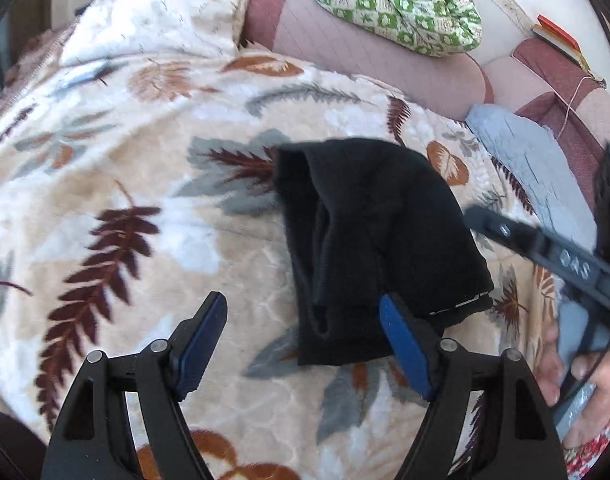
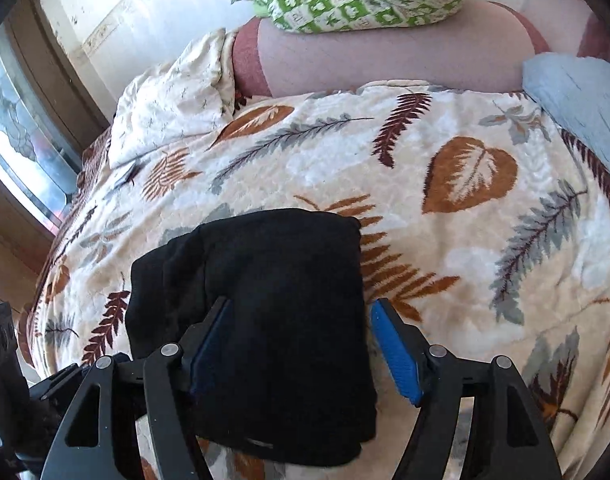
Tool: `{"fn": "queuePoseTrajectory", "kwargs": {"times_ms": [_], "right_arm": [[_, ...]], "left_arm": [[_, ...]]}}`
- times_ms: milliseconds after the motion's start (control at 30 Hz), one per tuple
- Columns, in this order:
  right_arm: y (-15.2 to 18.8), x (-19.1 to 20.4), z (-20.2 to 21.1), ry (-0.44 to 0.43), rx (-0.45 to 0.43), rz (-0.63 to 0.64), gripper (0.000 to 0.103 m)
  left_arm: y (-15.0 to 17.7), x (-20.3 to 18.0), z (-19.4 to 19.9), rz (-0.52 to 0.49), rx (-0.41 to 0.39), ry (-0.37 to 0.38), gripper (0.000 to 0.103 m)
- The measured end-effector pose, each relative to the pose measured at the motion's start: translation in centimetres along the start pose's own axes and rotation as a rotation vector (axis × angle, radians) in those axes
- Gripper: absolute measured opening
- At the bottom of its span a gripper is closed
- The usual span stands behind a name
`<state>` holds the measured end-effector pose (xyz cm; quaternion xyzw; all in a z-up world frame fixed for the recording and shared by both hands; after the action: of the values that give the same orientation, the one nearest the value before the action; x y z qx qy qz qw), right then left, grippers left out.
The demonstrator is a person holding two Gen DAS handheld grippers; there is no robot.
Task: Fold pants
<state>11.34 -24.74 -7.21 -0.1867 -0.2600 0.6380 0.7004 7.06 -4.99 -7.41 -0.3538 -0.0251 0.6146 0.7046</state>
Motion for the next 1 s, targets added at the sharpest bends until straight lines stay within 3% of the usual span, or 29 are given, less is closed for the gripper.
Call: {"fn": "queuePoseTrajectory", "kwargs": {"times_ms": [200,367,1000], "right_arm": [[4.1,-3.0,3.6,0.043,-0.049,-0.093,0.076],[7.1,-4.7,4.7,0.058,-0.048,-0.191,0.076],[9.3,-2.2,6.7,0.049,-0.061,-0.138,0.077]], "left_arm": [[0.0,-0.2,2.3,-0.042,-0.021,-0.158,0.078],[0.4,-0.5,3.9,-0.081,-0.044,-0.234,0.078],[1.4,-3.6,5.7,-0.152,-0.055,-0.237,0.078]]}}
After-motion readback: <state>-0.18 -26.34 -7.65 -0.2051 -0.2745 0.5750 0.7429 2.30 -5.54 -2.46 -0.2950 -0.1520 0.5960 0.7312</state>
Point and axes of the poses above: each gripper's, at about its wrist camera, not at the fingertips, and z roughly against the way its jaws point, x to its left, y to its underside, the point moved 7 cm from there along -z, roughly the way its jaws point, and after that the axes turned 11 degrees about y, right-handed, at the moved point
